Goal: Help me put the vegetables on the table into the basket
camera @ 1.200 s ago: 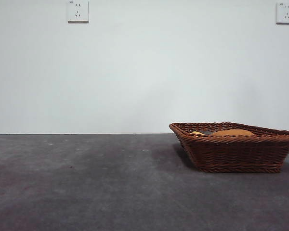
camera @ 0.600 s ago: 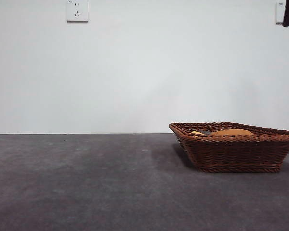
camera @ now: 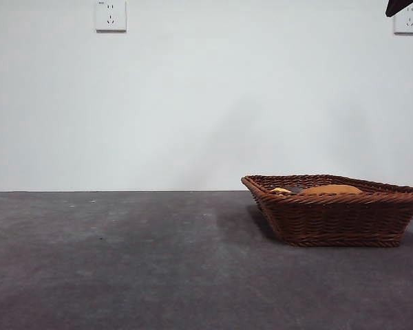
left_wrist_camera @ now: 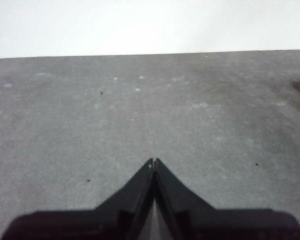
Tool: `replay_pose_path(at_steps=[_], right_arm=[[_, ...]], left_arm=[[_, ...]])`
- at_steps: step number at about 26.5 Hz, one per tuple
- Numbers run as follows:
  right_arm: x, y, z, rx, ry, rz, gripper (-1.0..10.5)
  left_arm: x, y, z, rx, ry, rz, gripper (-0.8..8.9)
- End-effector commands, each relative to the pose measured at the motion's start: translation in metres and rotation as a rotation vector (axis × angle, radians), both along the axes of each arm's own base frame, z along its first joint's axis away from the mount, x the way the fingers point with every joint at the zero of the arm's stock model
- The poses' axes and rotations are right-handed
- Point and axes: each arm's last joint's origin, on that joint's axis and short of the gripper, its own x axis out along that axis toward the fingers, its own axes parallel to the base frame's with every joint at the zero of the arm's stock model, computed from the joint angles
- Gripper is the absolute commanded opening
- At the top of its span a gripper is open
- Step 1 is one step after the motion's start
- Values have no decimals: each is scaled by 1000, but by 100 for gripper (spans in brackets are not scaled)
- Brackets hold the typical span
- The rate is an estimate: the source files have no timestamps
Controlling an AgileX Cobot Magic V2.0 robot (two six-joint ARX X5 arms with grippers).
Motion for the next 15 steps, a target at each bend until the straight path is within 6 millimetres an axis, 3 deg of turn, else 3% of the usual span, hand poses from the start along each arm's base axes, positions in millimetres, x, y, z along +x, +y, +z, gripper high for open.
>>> replay_pose_path(at_steps=[1,15], right_arm=[[4,0,-5,3,8,-3,0],[4,0,-4,3,7,-3,0]], left_arm=[[1,0,-4,-5,16,0,-3],[2,0,-7,-5,50,0,-3]])
